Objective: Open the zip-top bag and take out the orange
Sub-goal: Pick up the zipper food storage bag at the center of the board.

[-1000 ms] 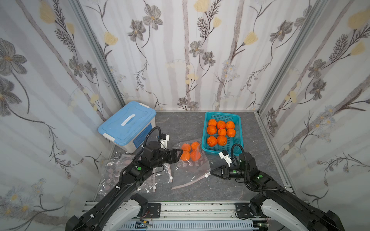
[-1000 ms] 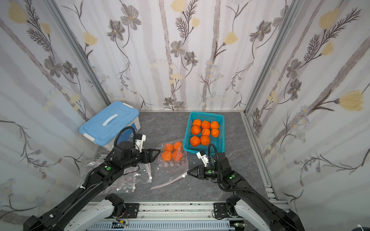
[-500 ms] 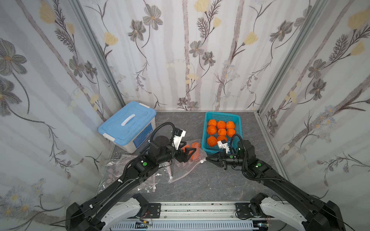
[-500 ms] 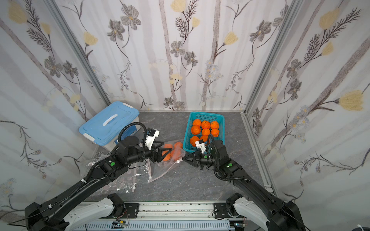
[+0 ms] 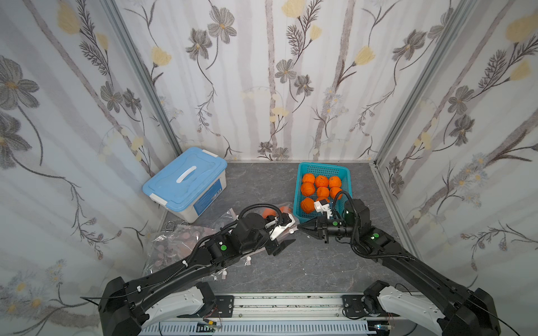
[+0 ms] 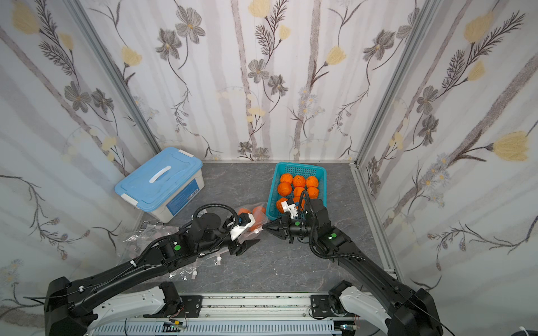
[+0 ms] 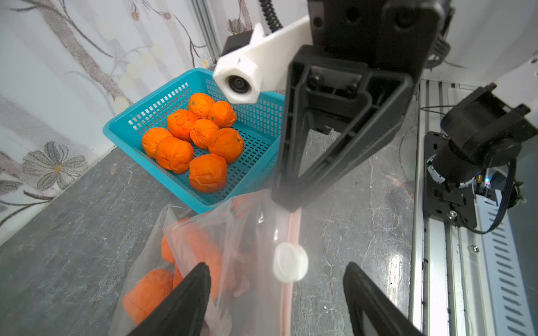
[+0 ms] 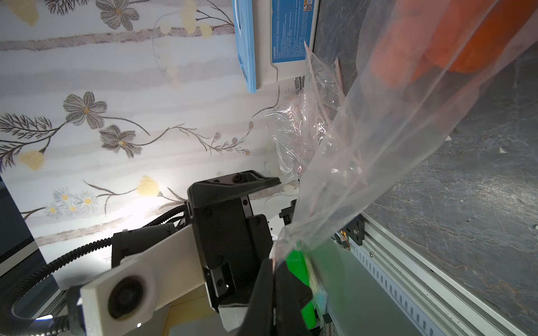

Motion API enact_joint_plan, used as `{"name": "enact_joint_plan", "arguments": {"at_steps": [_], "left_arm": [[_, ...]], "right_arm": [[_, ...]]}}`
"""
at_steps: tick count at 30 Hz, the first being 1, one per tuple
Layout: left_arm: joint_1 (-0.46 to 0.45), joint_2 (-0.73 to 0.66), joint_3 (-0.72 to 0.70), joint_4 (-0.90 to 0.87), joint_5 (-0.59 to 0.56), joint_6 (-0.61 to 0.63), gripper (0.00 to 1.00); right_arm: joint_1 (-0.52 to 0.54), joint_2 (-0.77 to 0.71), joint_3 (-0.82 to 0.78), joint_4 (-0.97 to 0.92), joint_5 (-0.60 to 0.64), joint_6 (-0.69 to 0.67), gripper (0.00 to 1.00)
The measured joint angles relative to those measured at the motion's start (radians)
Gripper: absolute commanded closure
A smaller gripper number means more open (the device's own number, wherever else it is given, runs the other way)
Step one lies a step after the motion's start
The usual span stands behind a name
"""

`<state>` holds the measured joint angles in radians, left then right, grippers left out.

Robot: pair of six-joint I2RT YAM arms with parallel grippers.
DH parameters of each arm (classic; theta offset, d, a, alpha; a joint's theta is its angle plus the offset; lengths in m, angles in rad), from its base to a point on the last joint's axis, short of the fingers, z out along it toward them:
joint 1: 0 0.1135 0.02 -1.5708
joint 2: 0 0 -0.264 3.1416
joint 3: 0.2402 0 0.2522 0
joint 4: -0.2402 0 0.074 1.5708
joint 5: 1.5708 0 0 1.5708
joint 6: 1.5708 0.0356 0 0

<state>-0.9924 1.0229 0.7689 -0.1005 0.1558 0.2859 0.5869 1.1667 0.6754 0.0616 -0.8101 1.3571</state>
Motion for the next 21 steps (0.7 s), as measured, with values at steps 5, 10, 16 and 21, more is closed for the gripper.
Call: {"name": "enact_joint_plan", "arguments": {"at_steps": [5,10,16,21], "left_arm": [[-0.063,0.003,-0.026,0.045,-0.104,0.123,0.43],[-0.080,0.009,-0.040,0.113,-0.170,0.214,0.47],[-0.089,0.035,-0.045,0.127,-0.202,0.256,0.67],[-0.092,0.028,-0.051,0.129,-0.208,0.260,0.78]], "right_arm": [[0.000,-0.003,-0.015,-0.004,0.000,0.000,1.00],[0.000,0.003,-0.018,-0.005,0.000,0.000,1.00],[0.000,0.014,-0.016,-0.006,-0.004,-0.007,1.00],[0.000,0.019,-0.015,-0.006,-0.007,-0.011,1.00]]}}
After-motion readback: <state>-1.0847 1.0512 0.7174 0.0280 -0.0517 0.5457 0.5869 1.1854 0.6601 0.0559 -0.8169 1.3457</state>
